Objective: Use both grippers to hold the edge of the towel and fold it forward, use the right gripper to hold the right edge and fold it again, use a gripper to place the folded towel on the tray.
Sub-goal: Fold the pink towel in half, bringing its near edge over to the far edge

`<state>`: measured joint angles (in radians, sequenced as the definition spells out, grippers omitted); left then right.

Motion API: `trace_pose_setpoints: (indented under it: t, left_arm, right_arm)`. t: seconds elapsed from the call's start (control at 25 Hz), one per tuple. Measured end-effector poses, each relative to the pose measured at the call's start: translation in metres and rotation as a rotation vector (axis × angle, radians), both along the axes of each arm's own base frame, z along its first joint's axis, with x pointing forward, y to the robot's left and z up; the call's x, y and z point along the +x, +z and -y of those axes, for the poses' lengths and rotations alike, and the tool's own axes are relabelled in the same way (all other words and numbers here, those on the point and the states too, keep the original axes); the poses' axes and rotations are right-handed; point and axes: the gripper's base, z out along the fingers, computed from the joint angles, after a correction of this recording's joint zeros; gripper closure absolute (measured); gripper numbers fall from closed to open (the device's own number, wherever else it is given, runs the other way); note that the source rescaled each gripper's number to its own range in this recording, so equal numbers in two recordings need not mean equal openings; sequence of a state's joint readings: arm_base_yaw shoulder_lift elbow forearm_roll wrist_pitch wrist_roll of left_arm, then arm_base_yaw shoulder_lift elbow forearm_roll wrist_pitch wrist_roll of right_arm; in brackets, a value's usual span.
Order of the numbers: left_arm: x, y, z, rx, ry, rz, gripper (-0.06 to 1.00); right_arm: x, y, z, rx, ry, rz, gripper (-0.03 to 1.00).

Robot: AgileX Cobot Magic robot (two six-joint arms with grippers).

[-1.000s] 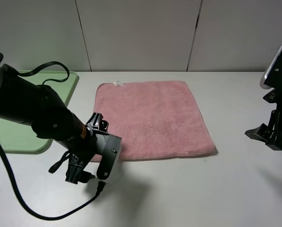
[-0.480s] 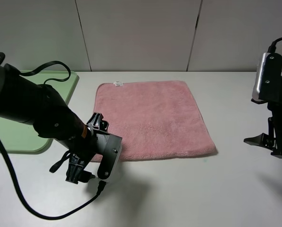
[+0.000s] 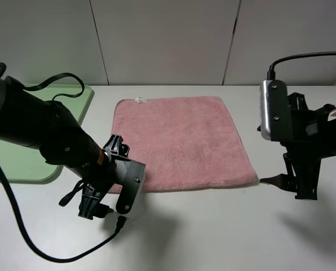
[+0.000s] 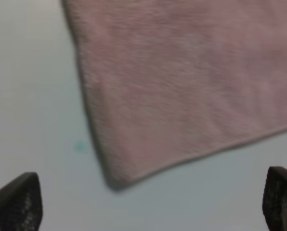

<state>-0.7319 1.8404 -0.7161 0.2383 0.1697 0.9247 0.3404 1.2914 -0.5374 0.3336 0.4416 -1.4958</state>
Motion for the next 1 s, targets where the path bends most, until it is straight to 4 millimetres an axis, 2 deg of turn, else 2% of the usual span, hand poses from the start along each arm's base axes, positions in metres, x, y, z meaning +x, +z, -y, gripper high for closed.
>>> trace_pose_setpoints:
  t: [0.44,1.0]
  left_arm:
    - [0.0,0.0,0.0,0.0,0.0,0.0,-0.02]
    - [0.0,0.0,0.0,0.0,0.0,0.0,-0.02]
  right_arm:
    - [0.018,-0.056,-0.008,-0.069,-0.03,-0.138,-0.03]
    - [0.028,-0.086,-0.008,-0.104,-0.061,-0.154,-0.03]
